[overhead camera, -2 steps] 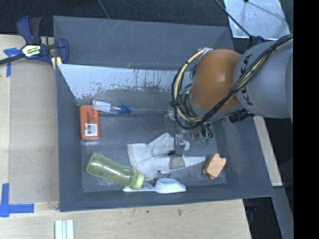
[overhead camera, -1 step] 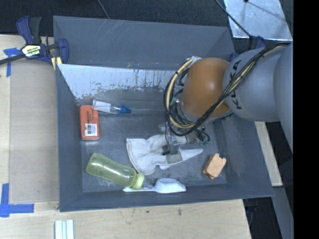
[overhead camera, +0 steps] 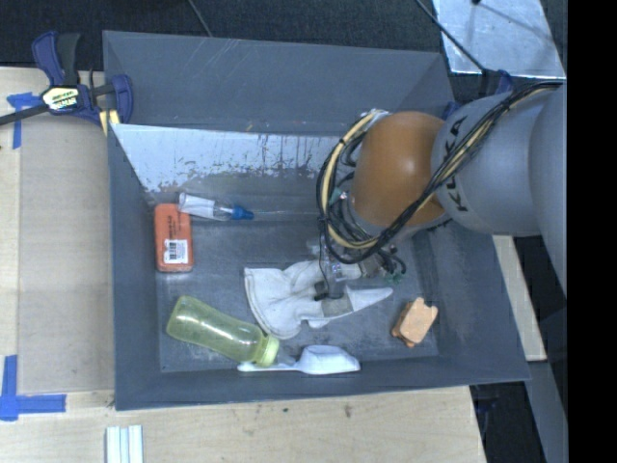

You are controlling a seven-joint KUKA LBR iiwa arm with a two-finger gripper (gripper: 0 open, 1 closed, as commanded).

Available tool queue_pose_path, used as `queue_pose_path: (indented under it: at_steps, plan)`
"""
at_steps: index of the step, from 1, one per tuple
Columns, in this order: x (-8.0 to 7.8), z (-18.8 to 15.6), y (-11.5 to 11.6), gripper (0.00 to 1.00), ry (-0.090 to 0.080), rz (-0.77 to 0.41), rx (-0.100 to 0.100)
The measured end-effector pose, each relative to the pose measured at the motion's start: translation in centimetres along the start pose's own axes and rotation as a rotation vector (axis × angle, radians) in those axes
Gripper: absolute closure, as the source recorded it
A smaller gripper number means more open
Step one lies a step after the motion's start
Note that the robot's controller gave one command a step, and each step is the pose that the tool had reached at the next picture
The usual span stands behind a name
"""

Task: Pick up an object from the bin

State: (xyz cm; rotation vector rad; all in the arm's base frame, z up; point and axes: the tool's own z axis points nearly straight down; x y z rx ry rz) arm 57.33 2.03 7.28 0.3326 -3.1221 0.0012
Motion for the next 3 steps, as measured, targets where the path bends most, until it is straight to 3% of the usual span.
queue_pose_path:
  at_steps: [1, 2, 3]
  plan:
    - [2.3, -9.2, -6.1, 1.0, -0.004, 0.015, 0.001]
    - [2.3, -9.2, -6.1, 1.0, -0.004, 0.016, 0.0]
    - [0.4, -21.1, -7.4, 1.0, -0.005, 0.011, 0.0]
